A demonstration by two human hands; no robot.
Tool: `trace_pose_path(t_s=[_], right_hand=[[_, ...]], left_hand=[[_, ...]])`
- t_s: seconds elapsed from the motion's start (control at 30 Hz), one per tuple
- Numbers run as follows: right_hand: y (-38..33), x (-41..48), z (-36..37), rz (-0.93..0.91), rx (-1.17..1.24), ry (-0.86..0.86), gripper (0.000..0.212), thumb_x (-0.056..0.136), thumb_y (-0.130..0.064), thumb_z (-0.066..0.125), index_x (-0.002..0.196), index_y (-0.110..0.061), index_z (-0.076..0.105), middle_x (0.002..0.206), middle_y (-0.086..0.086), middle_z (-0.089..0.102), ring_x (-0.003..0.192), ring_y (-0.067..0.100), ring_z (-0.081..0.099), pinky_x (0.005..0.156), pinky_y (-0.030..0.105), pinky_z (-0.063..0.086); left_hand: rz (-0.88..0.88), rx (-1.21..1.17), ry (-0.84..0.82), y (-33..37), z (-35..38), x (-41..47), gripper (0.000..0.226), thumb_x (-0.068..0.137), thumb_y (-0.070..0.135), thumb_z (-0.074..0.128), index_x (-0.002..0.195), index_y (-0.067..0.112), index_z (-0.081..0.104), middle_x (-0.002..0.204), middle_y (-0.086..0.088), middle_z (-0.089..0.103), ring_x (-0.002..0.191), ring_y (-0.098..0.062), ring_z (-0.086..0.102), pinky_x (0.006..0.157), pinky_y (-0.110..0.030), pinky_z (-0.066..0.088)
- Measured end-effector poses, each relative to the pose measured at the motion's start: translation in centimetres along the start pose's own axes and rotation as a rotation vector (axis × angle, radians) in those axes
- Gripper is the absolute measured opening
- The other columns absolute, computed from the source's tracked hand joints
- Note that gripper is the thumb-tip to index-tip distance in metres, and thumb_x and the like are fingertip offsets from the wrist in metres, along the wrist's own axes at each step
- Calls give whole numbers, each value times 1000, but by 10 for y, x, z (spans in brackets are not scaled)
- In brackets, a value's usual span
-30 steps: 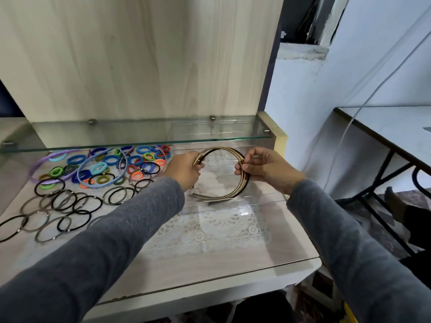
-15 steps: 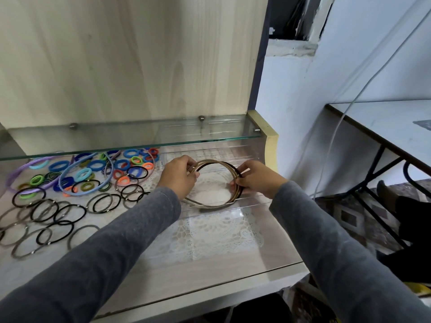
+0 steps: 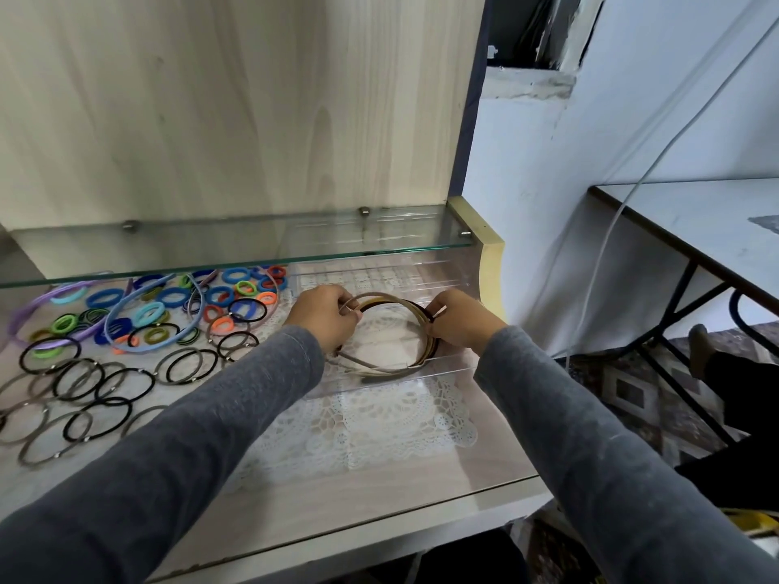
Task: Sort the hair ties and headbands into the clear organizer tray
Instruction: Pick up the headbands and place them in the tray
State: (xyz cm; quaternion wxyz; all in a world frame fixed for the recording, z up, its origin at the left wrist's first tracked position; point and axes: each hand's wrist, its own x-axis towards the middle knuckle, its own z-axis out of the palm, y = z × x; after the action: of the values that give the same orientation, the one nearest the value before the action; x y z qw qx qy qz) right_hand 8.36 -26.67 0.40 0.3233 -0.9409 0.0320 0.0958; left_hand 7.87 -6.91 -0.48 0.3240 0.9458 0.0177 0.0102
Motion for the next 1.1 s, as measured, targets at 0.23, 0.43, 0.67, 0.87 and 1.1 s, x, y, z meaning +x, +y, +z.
trace_pose_path(t_s=[0.23, 0.43, 0.67, 0.87, 1.1], right_hand=[[0, -2, 4, -110, -178, 66, 28, 91, -17, 59, 118, -16, 58, 113, 7, 61, 99, 20, 56, 79, 25, 44], [-2, 0, 11, -164, -346, 115, 21, 91, -15, 57, 109, -14, 67, 109, 6, 65, 96, 22, 59, 75, 24, 41], [-3, -3, 15, -191, -405, 143, 28, 85, -10, 56, 111, -14, 67, 106, 7, 64, 96, 24, 60, 86, 34, 52], [-4, -7, 14, -204, -393, 163, 30, 88, -9, 54, 115, -15, 65, 110, 8, 63, 96, 24, 61, 87, 34, 52], [-3, -5, 16, -196, -391, 178, 28, 89, -12, 55, 116, -15, 65, 112, 8, 63, 96, 23, 59, 88, 35, 52]], left_hand=[[-92, -19, -130, 5, -6, 2, 24, 94, 28, 51, 83, 15, 68, 83, -6, 64, 76, -22, 55, 61, -27, 40], [-225, -317, -214, -12, 3, 26, 54, 65, 36, 45, 99, 1, 70, 97, -23, 70, 85, -34, 67, 89, -53, 54], [-245, -353, -258, 4, -13, 6, 21, 94, 10, 52, 81, 9, 69, 80, -14, 68, 73, -26, 62, 86, -50, 54], [-210, -334, -257, 2, -16, 6, 29, 92, 0, 51, 77, 21, 63, 81, -8, 69, 81, -26, 67, 88, -47, 56], [-241, -362, -281, 5, -14, 6, 22, 93, -4, 51, 101, 11, 64, 82, -10, 65, 70, -18, 59, 76, -34, 57]])
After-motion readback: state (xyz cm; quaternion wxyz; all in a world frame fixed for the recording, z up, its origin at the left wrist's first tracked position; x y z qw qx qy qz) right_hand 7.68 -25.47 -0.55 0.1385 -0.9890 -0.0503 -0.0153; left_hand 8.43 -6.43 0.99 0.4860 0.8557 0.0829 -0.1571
